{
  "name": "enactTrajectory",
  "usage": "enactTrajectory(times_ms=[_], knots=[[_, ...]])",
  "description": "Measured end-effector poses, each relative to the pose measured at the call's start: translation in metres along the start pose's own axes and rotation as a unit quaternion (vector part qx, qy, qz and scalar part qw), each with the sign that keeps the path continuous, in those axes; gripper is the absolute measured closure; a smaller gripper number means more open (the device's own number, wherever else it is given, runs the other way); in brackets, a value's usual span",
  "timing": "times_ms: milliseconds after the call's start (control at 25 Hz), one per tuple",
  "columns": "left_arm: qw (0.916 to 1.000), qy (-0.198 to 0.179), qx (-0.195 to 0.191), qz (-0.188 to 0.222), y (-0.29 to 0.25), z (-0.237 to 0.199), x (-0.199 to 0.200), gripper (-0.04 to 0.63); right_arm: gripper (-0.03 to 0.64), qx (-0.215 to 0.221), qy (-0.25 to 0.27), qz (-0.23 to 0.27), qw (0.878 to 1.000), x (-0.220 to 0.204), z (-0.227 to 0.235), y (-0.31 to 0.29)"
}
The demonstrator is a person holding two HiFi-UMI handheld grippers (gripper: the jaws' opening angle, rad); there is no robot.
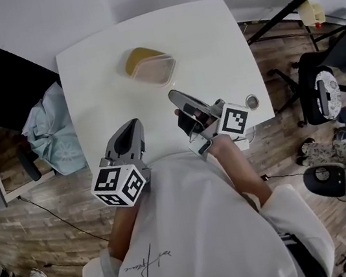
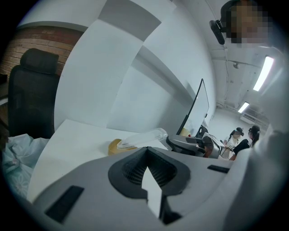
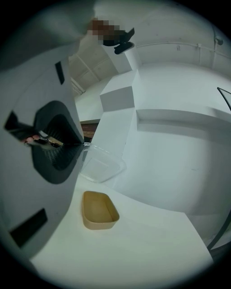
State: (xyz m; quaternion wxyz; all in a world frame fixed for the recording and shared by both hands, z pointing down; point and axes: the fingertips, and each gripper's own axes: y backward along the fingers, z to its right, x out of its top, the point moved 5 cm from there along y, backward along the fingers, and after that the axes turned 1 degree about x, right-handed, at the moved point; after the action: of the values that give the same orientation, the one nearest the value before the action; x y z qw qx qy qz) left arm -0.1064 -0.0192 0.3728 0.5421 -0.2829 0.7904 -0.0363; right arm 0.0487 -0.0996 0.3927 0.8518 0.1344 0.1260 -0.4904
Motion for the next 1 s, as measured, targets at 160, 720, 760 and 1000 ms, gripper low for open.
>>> enactTrajectory(times_ms=[160,720,760,1000], knots=[[1.0000,0.002,-0.001,-0.001,0.002,0.003,-0.002,0.591,0.604,-0.002,0.004,-0.002,1.000,-0.002,-0.004,0.006],[1.0000,0.004,-0.004,0.003,0.007,0.005,-0.005,0.591,0.604,-0.018,0.006,-0.005,1.000,-0.027,-0.013,0.023],[1.0000,0.004,-0.003,0.004,0.008,0.003,-0.004,0.591,0.604,-0.020,0.010,-0.008,1.000,-0.029,-0.014,0.024],[1.0000,0.005,0.004,0.007,0.011,-0.002,0.000,0.591,0.604,-0.021,0.024,-0.008,0.999,-0.030,-0.025,0.025]])
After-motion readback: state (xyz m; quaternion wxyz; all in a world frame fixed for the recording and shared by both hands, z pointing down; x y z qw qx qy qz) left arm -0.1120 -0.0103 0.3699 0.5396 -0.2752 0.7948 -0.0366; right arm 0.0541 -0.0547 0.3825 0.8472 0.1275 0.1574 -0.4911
